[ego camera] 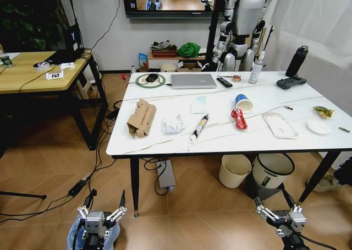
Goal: Pick up the trash bin and place the trash from the table into it.
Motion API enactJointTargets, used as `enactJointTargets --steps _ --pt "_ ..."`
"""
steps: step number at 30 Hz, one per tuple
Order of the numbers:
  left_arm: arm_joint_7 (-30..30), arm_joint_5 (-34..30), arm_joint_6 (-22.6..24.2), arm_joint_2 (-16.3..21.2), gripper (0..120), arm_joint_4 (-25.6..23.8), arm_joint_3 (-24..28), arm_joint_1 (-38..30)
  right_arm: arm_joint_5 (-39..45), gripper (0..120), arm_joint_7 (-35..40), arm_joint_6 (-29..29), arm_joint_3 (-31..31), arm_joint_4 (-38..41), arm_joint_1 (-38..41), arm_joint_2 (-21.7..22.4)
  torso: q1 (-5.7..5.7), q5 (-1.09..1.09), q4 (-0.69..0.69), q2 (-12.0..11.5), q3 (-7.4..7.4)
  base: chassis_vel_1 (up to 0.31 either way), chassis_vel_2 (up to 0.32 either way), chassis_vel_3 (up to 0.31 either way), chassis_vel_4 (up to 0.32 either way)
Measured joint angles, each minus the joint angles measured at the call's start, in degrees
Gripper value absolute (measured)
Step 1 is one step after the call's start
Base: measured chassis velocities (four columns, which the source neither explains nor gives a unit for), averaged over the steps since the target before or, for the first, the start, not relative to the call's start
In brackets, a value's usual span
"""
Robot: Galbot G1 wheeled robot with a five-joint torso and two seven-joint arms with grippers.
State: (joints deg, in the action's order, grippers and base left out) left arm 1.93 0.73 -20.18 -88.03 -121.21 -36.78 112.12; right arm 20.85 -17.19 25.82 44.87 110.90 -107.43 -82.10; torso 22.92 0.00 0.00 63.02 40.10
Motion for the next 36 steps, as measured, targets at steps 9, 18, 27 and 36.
enactJointTargets --steps 9,18,27,36 --pt "0.06 0.01 -0.25 0.04 100 0.19 -0.12 -0.07 -0.30 100 -0.09 -0.06 -0.22 -0.06 -0.04 -0.27 0.00 0.00 0.00 0.00 0.00 0.000 0.000 0.000 0.000" --pt "0.09 0.29 0.20 -0.03 100 0.27 0.04 -0.21 -0.33 100 -0.11 -0.17 -0.28 -0.16 0.03 -0.37 -0.02 0.00 0.00 -0.03 -0.01 0.000 0.000 0.000 0.000" --pt "0.09 0.27 0.69 -0.20 100 0.28 0.09 -0.41 -0.29 100 -0.11 -0.36 -0.41 -0.39 0.36 -0.48 -0.98 0.00 0.00 -2.11 -1.11 0.000 0.000 0.000 0.000" --pt "0.11 0.43 0.79 -0.44 100 0.68 0.35 -0.53 -0.19 100 -0.11 -0.26 -0.42 -0.73 0.51 -0.51 -2.25 0.00 0.00 -4.95 -2.68 0.000 0.000 0.000 0.000"
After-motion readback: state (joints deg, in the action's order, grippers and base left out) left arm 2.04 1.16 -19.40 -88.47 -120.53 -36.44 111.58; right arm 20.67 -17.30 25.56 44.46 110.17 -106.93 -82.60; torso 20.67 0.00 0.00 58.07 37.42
